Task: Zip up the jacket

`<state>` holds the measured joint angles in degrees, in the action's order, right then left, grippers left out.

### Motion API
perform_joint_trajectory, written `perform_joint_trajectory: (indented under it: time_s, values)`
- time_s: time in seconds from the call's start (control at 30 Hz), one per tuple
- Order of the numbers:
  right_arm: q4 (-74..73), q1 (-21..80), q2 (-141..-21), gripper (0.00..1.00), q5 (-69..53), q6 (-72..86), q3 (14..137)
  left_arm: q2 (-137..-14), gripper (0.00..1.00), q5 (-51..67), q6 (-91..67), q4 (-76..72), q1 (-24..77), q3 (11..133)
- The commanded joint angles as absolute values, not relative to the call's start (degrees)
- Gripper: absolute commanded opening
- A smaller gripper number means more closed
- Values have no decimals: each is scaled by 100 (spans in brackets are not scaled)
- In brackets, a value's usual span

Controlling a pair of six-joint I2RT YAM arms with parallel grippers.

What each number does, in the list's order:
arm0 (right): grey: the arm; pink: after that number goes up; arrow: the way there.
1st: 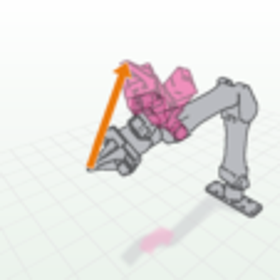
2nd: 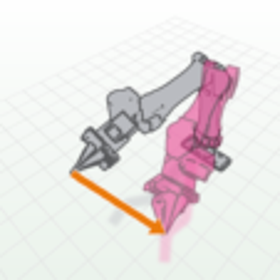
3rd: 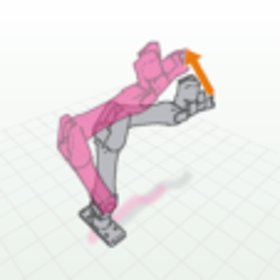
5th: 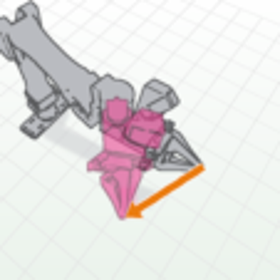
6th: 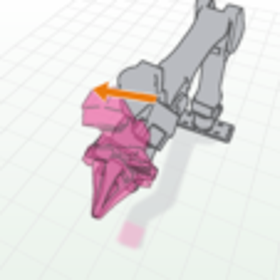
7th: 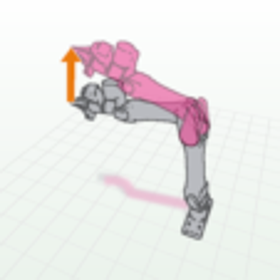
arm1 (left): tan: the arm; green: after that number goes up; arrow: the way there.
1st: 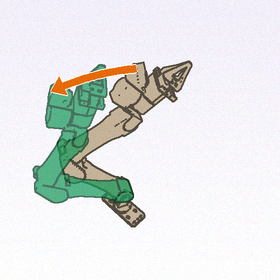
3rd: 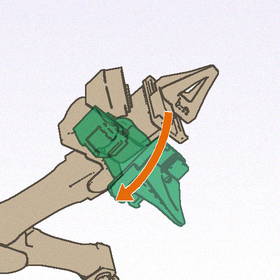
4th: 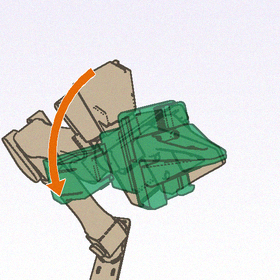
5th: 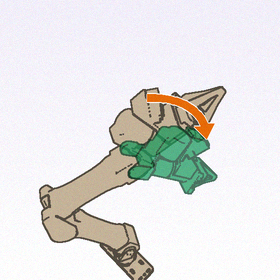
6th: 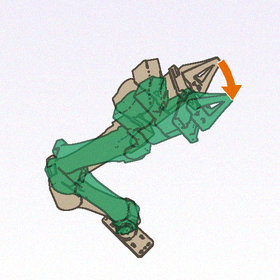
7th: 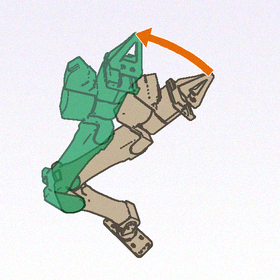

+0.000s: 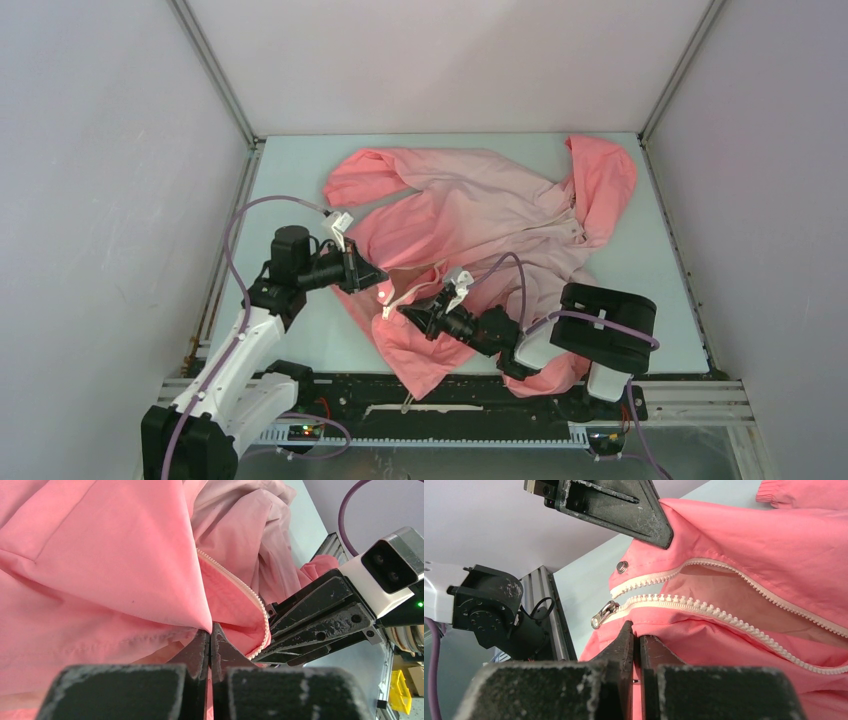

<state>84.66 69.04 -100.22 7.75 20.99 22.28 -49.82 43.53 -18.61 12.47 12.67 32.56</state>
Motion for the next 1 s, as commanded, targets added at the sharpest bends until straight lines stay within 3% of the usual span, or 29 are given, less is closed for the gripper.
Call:
perform_joint_trajectory:
  time_s: [0.0, 0.97]
  values:
    - [8783, 6925, -10013, 0, 823, 1986, 2413, -4896, 0, 4495, -1912, 1039, 1215, 3199]
    - [8783, 6899, -9933, 0, 929, 1983, 2320, -5018, 0, 4453, -1872, 1145, 1171, 3252]
